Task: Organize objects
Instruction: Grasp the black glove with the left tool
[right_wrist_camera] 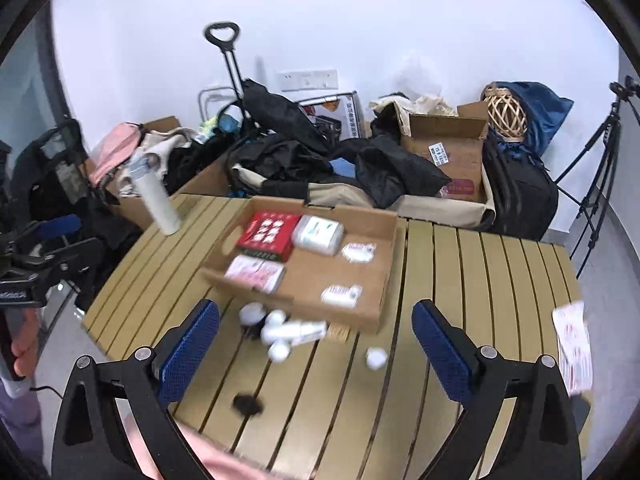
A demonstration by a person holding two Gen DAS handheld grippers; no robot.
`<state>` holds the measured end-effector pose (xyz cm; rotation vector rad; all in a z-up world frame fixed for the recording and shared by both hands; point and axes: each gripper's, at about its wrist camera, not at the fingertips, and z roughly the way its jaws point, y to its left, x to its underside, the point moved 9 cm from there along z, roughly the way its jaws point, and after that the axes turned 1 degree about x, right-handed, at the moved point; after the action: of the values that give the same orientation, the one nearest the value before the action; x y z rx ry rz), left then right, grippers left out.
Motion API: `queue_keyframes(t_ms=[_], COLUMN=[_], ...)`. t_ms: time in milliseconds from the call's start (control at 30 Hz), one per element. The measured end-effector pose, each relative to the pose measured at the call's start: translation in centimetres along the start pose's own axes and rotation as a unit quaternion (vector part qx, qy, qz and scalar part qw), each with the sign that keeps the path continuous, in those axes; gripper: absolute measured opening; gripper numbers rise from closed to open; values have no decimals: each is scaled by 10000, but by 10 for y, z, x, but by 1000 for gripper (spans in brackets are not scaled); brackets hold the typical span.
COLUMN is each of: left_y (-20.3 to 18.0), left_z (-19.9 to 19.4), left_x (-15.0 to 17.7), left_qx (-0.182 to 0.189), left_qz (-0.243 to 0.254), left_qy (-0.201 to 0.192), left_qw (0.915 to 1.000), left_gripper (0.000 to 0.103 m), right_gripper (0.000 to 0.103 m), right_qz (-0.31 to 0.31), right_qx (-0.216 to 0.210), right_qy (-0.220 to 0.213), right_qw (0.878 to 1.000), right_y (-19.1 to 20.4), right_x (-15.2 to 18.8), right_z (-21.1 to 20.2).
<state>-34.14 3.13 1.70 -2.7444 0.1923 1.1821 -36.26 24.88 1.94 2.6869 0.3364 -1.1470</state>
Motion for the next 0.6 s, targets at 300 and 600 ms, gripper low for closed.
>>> queue_keyframes(t_ms=[300, 600], left_y=[-16, -32], left_z=[-62, -55], left_x=[125, 147], left_qx=[-193, -420], left_qz=[-105, 140], left_qy=[-100, 42], left_qw=[9997, 9990], left_gripper=[103, 103], right_gripper=[99, 99], right_qz=[414, 165], right_qx=[-15, -66], right_qy=[-232, -119], right_qw=[9989, 9998], right_y=[14, 44], right_x=[112, 144], right_z=[-64, -48])
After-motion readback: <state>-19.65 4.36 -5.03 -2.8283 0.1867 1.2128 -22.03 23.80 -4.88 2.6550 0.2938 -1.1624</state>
